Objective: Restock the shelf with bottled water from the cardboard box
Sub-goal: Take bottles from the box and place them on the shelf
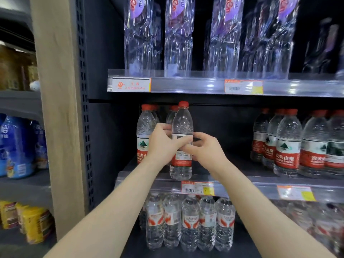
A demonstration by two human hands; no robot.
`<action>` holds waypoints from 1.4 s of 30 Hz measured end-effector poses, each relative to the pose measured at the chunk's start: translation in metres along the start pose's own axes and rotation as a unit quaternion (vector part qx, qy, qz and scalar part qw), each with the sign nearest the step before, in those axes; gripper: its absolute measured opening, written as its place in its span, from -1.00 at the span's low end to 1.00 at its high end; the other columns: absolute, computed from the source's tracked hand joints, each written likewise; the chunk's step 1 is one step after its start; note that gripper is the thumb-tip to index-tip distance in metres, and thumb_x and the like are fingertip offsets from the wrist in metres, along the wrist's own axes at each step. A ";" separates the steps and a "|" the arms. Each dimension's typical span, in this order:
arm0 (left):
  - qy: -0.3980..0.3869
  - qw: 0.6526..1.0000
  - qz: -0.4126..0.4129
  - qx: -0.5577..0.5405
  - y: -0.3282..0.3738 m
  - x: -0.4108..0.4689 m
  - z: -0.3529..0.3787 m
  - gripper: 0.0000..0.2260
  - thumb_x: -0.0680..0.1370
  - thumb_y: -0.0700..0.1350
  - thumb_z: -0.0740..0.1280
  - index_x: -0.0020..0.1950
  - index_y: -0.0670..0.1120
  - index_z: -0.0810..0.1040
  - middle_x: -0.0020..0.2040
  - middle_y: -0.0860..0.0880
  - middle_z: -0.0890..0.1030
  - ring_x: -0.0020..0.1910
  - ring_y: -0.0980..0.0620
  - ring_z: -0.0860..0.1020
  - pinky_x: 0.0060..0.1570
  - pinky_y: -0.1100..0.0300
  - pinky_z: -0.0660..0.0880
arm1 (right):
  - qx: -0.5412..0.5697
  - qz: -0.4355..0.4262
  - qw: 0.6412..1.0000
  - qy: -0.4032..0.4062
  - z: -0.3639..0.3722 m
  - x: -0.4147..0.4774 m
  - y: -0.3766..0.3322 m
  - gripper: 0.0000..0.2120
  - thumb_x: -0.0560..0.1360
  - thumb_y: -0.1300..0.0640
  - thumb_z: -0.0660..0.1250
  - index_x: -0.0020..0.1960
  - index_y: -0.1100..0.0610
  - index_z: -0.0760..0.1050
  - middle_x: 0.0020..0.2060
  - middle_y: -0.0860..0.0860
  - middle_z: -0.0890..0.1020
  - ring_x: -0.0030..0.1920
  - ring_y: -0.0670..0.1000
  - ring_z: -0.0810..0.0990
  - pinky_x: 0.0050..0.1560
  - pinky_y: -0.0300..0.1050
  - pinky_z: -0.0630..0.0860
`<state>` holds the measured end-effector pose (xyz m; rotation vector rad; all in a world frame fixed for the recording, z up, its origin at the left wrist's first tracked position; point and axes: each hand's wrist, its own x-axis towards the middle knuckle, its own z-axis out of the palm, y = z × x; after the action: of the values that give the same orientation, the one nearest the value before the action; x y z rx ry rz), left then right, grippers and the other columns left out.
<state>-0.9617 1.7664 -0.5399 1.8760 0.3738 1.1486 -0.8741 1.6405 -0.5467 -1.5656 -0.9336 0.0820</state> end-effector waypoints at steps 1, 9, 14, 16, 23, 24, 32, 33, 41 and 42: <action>-0.001 1.000 0.002 -0.009 -0.001 0.001 0.000 -0.43 0.35 0.10 0.69 0.24 0.05 0.50 0.07 0.16 0.65 0.00 0.31 0.61 -0.20 0.43 0.51 | 0.009 0.000 1.000 0.002 0.000 0.003 0.000 -0.64 0.44 0.09 0.59 0.22 -0.05 0.65 -0.08 0.03 0.77 -0.04 0.02 0.77 0.07 0.14 0.70; -0.074 0.994 -0.020 0.077 -0.006 -0.008 -0.003 -0.39 0.71 -0.01 0.20 0.72 0.23 0.04 0.44 -0.15 0.49 0.04 -0.03 0.65 -0.29 0.29 0.46 | -0.002 -0.047 0.998 0.044 0.014 0.021 0.003 -0.51 0.40 0.09 0.60 0.30 -0.09 0.61 -0.11 -0.14 0.78 -0.11 -0.22 0.73 -0.12 -0.23 0.66; -0.042 0.994 -0.046 0.094 -0.013 -0.018 -0.003 -0.63 0.71 -0.11 0.22 0.54 -0.08 0.43 0.45 -0.10 0.55 0.29 -0.01 0.59 0.21 0.07 0.58 | -0.037 -0.046 0.996 0.065 0.032 0.019 0.021 -0.53 0.41 0.06 0.57 0.30 -0.09 0.62 -0.12 -0.16 0.76 -0.14 -0.26 0.70 -0.22 -0.41 0.55; -0.043 0.995 -0.045 0.080 -0.018 -0.024 0.001 -0.69 0.72 -0.09 0.24 0.46 -0.03 0.50 0.34 -0.09 0.64 0.13 -0.05 0.65 0.02 0.08 0.62 | -0.051 -0.043 0.994 0.087 0.040 0.018 0.028 -0.57 0.45 0.04 0.53 0.30 -0.10 0.60 -0.08 -0.16 0.75 -0.09 -0.23 0.69 -0.11 -0.26 0.59; -0.040 0.995 -0.029 0.086 -0.023 -0.025 0.006 -0.68 0.71 -0.12 0.19 0.44 0.03 0.52 0.26 -0.07 0.62 0.20 -0.09 0.60 0.29 -0.11 0.54 | -0.087 -0.024 0.992 0.085 0.045 0.022 0.029 -0.44 0.49 -0.01 0.51 0.46 -0.03 0.49 0.12 -0.05 0.74 0.11 -0.01 0.70 0.18 0.04 0.63; -0.036 0.995 -0.030 0.088 -0.023 -0.025 0.006 -0.69 0.71 -0.13 0.19 0.44 0.01 0.52 0.27 -0.07 0.61 0.20 -0.07 0.59 0.31 -0.10 0.53 | -0.093 -0.024 0.992 0.084 0.046 0.021 0.029 -0.43 0.48 -0.02 0.51 0.46 -0.02 0.48 0.13 -0.03 0.74 0.12 0.00 0.70 0.19 0.05 0.62; -0.016 0.992 -0.018 0.121 -0.029 -0.032 0.004 -0.56 0.75 -0.07 0.17 0.63 -0.09 0.30 0.36 -0.01 0.40 0.21 0.15 0.43 0.19 0.23 0.28 | -0.114 -0.027 0.988 0.097 0.051 0.015 0.028 -0.42 0.46 -0.10 0.52 0.44 -0.09 0.48 0.08 -0.06 0.75 0.05 -0.05 0.71 0.15 0.02 0.62; -0.017 0.992 -0.021 0.124 -0.028 -0.032 0.005 -0.54 0.75 -0.07 0.16 0.66 -0.09 0.26 0.45 -0.05 0.40 0.36 0.05 0.44 0.28 0.19 0.33 | -0.114 -0.027 0.988 0.099 0.053 0.014 0.027 -0.44 0.46 -0.10 0.52 0.43 -0.10 0.49 0.05 -0.09 0.75 0.01 -0.07 0.71 0.14 0.00 0.62; -0.027 0.996 -0.028 0.084 -0.020 -0.043 0.009 -0.44 0.69 -0.09 0.22 0.69 -0.04 0.18 0.57 -0.08 0.41 0.54 -0.09 0.40 0.49 0.12 0.34 | -0.115 -0.038 0.987 0.105 0.062 0.010 0.030 -0.67 0.47 -0.13 0.46 0.21 -0.22 0.51 -0.16 -0.17 0.72 -0.13 -0.12 0.68 -0.13 -0.17 0.54; -0.029 0.995 -0.029 0.092 -0.021 -0.043 0.008 -0.42 0.71 -0.08 0.21 0.72 -0.06 0.13 0.63 -0.08 0.33 0.60 -0.06 0.31 0.48 0.19 0.24 | -0.113 -0.037 0.988 0.103 0.062 0.009 0.030 -0.63 0.47 -0.12 0.47 0.25 -0.20 0.52 -0.14 -0.16 0.73 -0.12 -0.10 0.70 -0.07 -0.13 0.59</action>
<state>-0.9742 1.7466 -0.5822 2.0399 0.5130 1.0480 -0.8866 1.6983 -0.5840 -1.7082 -0.8596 -0.2421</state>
